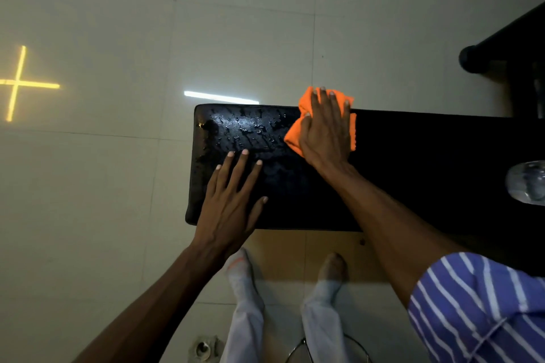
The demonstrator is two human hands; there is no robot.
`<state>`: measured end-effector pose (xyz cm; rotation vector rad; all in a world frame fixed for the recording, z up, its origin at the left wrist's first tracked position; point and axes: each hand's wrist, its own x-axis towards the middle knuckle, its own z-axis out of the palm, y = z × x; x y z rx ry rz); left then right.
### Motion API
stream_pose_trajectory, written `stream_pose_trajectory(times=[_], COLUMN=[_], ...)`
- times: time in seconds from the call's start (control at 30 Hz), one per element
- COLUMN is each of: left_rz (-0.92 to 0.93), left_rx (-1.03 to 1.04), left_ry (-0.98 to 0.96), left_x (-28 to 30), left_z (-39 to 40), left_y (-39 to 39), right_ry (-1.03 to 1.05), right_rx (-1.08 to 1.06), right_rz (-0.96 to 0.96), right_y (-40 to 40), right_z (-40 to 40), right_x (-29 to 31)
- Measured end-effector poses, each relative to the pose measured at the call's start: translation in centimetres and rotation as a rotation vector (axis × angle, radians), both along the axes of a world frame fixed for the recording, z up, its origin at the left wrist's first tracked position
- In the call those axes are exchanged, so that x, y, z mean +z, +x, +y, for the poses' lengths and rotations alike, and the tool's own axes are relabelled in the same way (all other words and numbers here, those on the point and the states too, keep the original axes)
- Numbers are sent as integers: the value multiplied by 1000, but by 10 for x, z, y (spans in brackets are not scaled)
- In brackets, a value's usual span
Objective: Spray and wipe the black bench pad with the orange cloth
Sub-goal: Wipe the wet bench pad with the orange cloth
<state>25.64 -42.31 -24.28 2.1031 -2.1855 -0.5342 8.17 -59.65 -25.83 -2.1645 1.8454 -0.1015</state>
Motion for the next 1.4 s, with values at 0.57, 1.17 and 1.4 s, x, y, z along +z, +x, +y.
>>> stream_pose_trajectory(times=[0.57, 1.17, 1.4], left_rz=[3, 97, 202], left_rx=[32, 56, 256], left_ry=[-50, -2, -234], left_x=[-9, 12, 40], left_z=[16, 17, -66], left_y=[16, 29, 8], right_ry=[32, 125, 203], right_rx=[246, 497, 39], right_rz=[-5, -37, -443], right_y=[68, 58, 5], right_z=[4, 9, -15], right_x=[0, 11, 38])
